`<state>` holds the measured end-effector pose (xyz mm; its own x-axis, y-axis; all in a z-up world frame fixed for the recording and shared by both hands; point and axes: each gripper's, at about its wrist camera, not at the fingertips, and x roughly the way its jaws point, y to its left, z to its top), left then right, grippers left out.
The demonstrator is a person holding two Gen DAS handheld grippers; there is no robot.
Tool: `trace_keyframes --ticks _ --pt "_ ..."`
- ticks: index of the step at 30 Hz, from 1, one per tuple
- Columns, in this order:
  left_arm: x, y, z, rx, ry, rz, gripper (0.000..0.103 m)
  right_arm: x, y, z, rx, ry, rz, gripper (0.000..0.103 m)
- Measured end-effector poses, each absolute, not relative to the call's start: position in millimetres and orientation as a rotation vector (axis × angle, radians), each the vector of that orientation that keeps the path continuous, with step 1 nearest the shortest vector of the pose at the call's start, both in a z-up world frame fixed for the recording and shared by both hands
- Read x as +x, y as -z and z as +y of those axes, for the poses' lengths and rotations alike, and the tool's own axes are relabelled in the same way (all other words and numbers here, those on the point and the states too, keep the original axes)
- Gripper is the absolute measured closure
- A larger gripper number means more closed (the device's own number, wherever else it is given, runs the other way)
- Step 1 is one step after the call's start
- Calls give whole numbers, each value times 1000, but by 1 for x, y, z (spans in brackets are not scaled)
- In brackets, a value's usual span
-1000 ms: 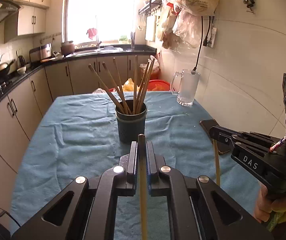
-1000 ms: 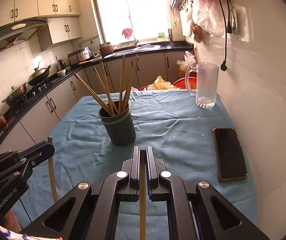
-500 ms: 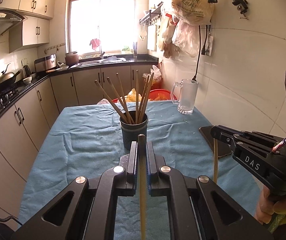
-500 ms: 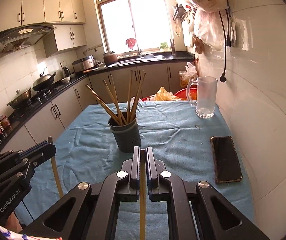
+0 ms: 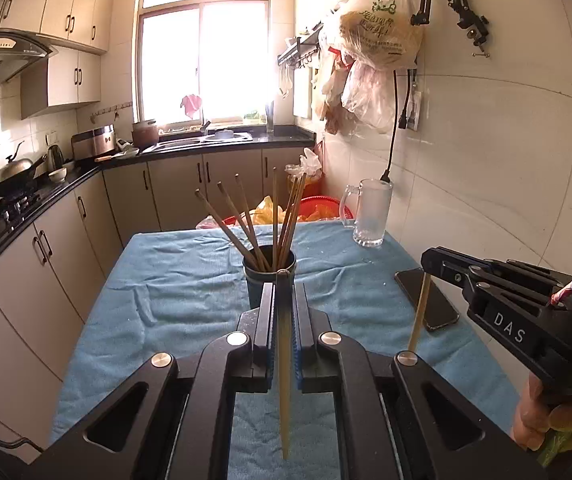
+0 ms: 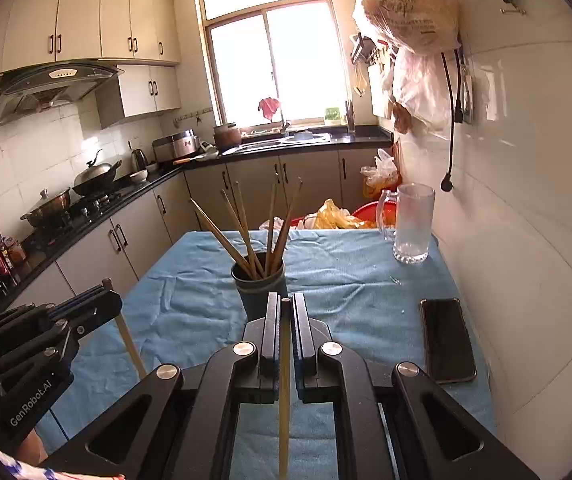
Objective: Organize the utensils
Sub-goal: 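Lift both chopsticks and carry them above the utensil holder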
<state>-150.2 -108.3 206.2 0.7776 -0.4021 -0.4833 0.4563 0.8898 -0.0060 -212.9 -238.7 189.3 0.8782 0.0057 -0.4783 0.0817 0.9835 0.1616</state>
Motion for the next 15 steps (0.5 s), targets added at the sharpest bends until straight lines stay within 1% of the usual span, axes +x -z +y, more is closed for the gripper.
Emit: trace_keyframes --ticks 15 --pt "-129 -240 -107 103 445 425 96 -199 -215 -235 161 23 448 98"
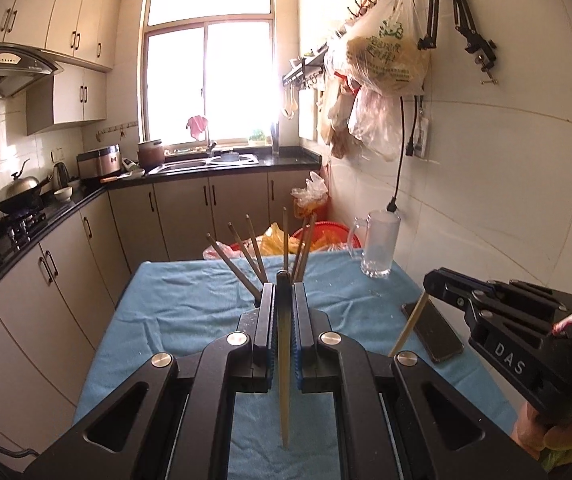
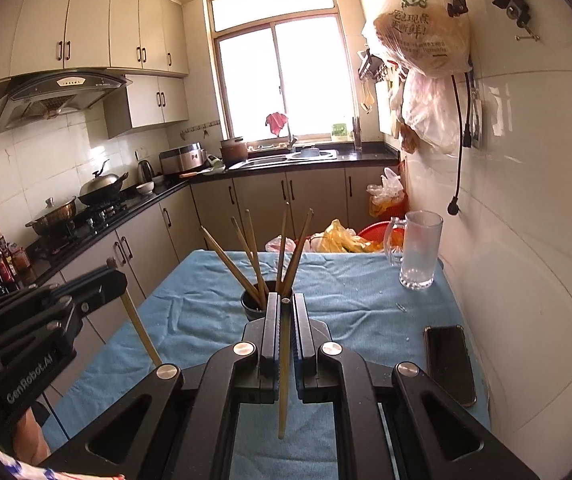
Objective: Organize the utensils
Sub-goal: 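Lift both chopsticks and carry them above the utensil holder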
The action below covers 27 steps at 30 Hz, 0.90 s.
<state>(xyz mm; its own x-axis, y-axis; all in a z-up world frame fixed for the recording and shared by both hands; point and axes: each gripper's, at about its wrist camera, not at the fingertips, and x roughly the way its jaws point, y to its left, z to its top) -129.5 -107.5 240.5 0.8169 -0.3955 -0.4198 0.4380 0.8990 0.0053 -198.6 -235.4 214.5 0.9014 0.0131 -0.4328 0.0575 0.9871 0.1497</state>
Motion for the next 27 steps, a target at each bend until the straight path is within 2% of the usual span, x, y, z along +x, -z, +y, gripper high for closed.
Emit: trace_keyframes --ticks 27 --pt "-40 -297 -128 80 449 383 96 -122 -283 -242 130 6 362 98"
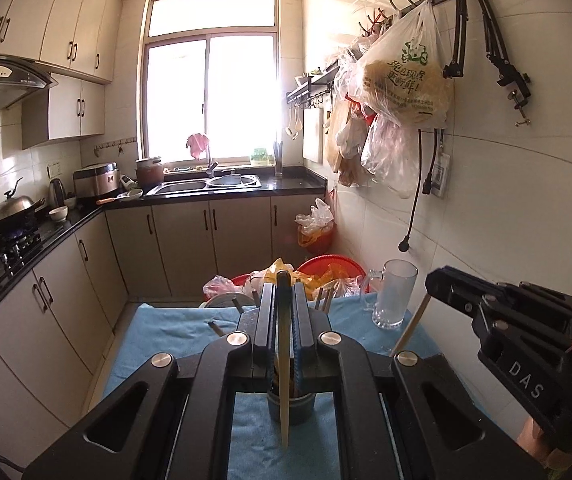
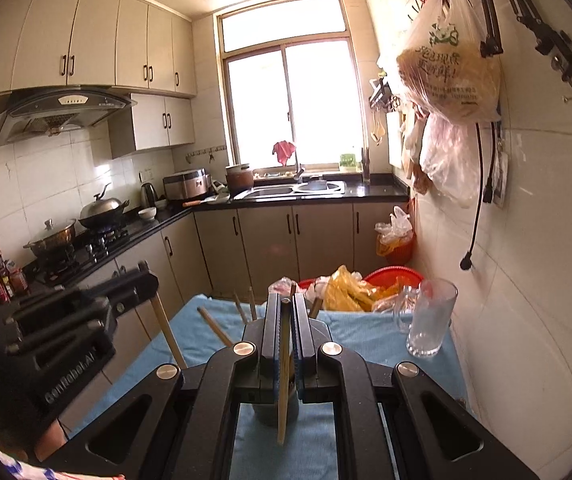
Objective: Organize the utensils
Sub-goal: 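Lift both chopsticks and carry them above the utensil holder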
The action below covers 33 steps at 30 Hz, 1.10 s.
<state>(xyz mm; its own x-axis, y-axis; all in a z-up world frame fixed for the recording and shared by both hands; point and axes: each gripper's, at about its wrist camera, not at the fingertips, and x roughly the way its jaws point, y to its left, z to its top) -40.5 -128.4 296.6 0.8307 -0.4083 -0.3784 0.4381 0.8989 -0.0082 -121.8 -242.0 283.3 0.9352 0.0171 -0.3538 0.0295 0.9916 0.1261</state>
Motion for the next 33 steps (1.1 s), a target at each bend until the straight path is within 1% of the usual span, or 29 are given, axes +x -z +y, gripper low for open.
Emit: trace_keyframes --ticks 9,22,27,33 --pt "-4 -309 -131 38 440 404 96 -91 -299 -243 126 -2 350 98" --pt "43 -334 -139 -15 440 409 96 -42 -307 -258 181 -13 381 98" --pt "60 -323 -143 -36 453 445 96 -26 -294 -263 188 -3 411 98" --pt "81 -291 -143 -51 445 509 96 -5 -263 -269 222 0 480 98"
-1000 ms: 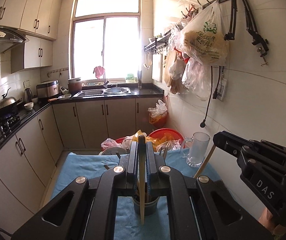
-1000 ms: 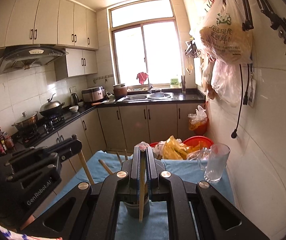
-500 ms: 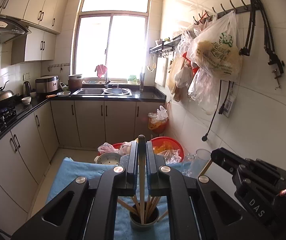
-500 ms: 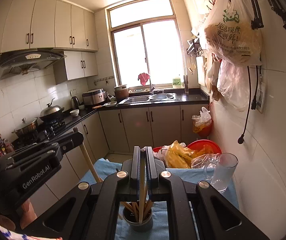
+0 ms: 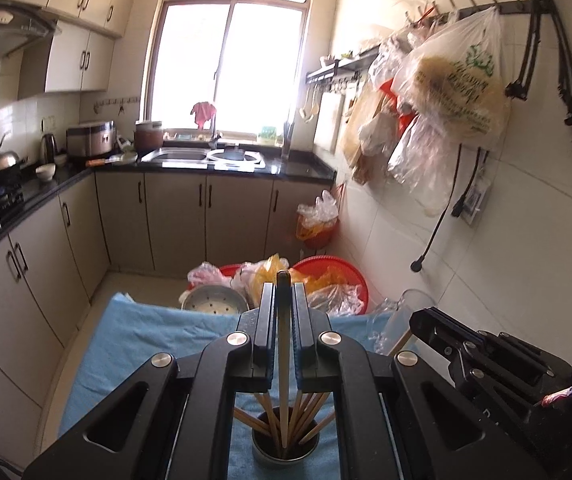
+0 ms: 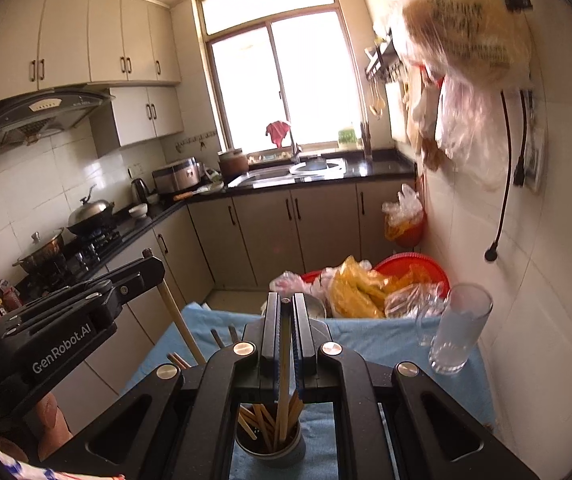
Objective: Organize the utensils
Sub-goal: 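Lift both chopsticks and carry them above the utensil holder, then open both tools to drop the chopsticks into the holder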
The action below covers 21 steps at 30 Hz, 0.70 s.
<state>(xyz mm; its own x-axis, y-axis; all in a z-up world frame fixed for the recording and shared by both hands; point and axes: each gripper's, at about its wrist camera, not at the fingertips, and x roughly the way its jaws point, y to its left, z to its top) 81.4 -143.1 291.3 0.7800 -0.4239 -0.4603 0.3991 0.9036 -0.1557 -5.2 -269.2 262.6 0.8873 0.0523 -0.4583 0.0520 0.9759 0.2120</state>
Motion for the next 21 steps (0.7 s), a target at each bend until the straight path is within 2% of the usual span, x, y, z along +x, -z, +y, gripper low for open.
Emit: trace_keyframes --ticks 13,21 --pt "103 -228 -143 -46 423 609 96 23 -199 -278 301 -5 612 98" --pt "104 -217 -139 -54 409 629 96 27 -192 -283 319 4 611 98"
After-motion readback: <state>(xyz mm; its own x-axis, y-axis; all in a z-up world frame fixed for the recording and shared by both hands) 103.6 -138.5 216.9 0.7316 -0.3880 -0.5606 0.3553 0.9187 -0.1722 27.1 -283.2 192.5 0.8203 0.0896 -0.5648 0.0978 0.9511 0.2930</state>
